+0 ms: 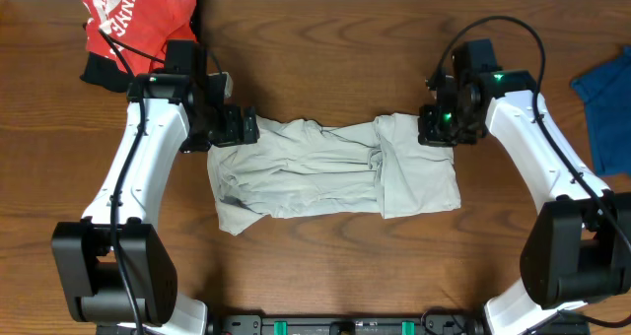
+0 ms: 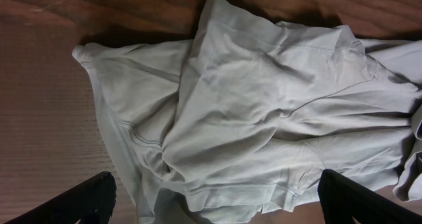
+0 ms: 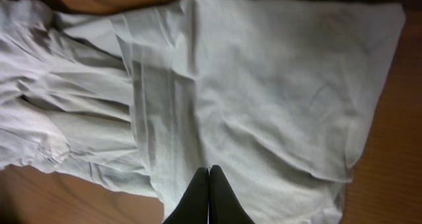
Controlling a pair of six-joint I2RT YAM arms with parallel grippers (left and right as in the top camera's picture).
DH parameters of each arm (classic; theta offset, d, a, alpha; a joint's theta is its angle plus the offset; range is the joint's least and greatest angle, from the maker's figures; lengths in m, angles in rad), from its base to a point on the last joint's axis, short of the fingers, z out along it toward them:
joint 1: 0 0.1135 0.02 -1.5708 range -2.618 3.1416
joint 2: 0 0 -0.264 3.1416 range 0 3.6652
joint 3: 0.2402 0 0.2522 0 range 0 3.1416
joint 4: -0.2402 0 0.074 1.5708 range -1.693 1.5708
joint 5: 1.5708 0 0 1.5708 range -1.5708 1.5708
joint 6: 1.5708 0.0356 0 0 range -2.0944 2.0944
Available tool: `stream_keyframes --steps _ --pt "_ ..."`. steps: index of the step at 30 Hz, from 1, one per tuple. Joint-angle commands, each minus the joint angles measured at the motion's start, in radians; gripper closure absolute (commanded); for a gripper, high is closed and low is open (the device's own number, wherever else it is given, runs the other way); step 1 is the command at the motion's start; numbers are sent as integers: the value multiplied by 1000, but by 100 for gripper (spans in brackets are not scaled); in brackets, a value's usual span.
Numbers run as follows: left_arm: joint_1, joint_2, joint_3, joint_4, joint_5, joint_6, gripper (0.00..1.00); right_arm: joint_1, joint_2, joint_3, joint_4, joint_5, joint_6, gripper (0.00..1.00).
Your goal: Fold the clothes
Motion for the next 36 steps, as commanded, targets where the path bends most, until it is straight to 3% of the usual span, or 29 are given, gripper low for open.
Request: stream_keyframes --steps 1,15,36 --pt "1 -9 -6 -1 -2 -9 2 14 1 -32 1 -7 -18 99" --pt "1 -9 -6 -2 -2 -9 2 136 7 -235 220 -20 84 98" --pt "1 -9 -6 -2 -2 -9 2 305 -22 -224 203 2 124 99"
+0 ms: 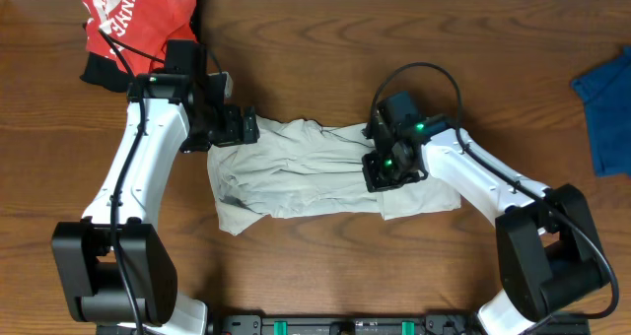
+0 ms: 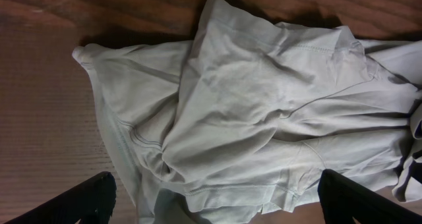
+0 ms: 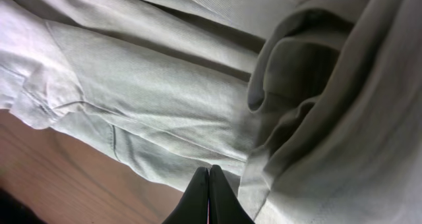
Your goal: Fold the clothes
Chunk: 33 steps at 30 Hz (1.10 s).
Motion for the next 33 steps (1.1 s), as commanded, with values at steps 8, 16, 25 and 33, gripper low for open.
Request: stream_keyframes --steps 8,16,25,33 --pt "1 -9 -6 -3 -2 -9 2 -72 -200 152 -147 372 18 99" --pt "1 -9 -6 -3 -2 -9 2 -126 -87 84 -122 355 -3 99" --pt "1 -9 -6 -3 -2 -9 2 -80 109 75 -61 249 -3 99" --pt "1 -9 -6 1 -2 -9 2 4 120 76 -59 243 1 99"
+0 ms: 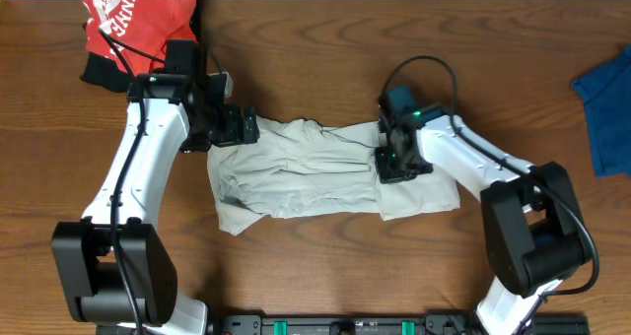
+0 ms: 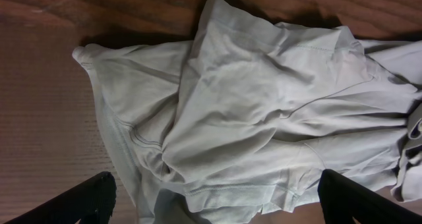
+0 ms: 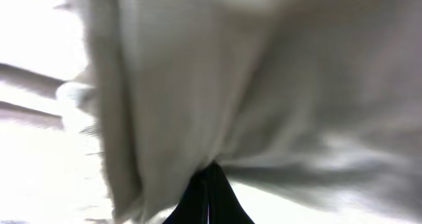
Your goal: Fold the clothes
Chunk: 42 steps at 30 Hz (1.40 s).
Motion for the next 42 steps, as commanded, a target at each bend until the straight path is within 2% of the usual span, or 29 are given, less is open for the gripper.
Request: stream_keyframes --steps 1,13,16,21,26,33,42 --pt "1 -9 -6 0 -2 -9 2 43 8 -1 -1 -21 -4 99" --pt "1 -9 -6 -1 -2 -9 2 121 4 4 -7 -27 -4 99" --pt "1 -8 -6 -3 -2 -9 2 114 -19 34 -69 0 17 99" --pt "1 -8 -6 -3 -2 -9 2 93 -106 107 -232 174 75 99" --pt "1 -8 -6 -3 -2 -9 2 36 -179 109 -278 197 78 99" --pt "1 -6 -6 -4 -2 -9 2 -93 -172 5 -173 -4 21 99" --pt "1 -4 -6 -3 -2 -9 2 -309 -172 -154 -12 -456 -140 99"
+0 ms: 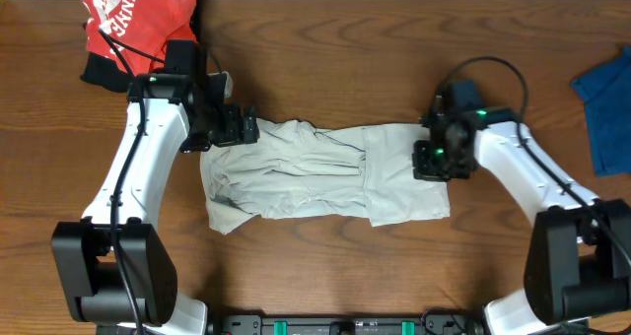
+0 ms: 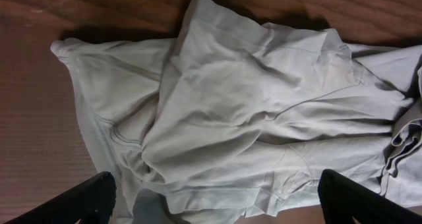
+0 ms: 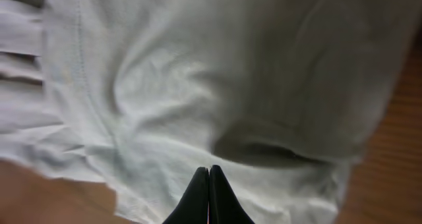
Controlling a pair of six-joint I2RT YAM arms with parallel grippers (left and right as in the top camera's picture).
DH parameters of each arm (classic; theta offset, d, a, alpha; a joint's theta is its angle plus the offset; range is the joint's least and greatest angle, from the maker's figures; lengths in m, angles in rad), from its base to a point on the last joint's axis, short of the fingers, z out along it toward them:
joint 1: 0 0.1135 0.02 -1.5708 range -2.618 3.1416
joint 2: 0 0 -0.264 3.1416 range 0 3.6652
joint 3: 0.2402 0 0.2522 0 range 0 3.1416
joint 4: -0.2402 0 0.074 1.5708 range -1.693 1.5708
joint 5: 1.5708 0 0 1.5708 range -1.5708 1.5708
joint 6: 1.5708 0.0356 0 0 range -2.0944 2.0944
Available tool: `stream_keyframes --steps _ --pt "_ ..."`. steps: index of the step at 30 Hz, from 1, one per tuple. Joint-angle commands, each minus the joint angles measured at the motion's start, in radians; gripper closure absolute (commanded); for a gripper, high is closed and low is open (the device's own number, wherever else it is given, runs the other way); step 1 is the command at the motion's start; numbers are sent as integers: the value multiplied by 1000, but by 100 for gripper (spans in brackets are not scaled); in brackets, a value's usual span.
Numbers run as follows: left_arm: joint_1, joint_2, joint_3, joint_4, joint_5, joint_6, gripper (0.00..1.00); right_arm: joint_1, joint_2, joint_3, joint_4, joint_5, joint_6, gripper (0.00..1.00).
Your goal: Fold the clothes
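Observation:
A pale grey garment lies crumpled across the middle of the table, with its right part folded over as a flatter panel. My left gripper sits at its upper left corner. Its fingers stand wide apart, open, with rumpled cloth spread between and beyond them. My right gripper is low over the garment's right end. In the right wrist view the right gripper is shut, its tips together over the cloth, with nothing visible between them.
A red garment with white lettering is bunched at the back left corner, a black piece under it. A blue cloth lies at the right edge. Bare wooden table shows in front of the grey garment.
My right gripper, still shut, has moved right from the fold line to the garment's right end. The garment has shifted slightly left and its folded edge sits further left. The left arm is unchanged.
My right gripper was shut at the garment's upper right edge. Then it was down at the fold line near the middle, and stayed there a moment later. Now it is at the right end, with the cloth shifted left. My left gripper stayed open at the upper left corner throughout.

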Motion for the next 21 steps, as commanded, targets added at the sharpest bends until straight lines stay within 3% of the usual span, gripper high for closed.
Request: stream_keyframes --steps 1,11,16,21 --pt "1 -2 -6 -3 -1 -9 2 -70 8 -64 20 -208 -82 99" --pt "1 -1 -6 -2 -1 -9 2 -200 8 -222 87 -205 -82 94" --pt "1 0 -6 -2 -1 -9 2 -243 8 -236 76 -11 11 93" --pt "1 0 -7 -3 -1 -9 2 -264 8 -217 84 -14 21 95"
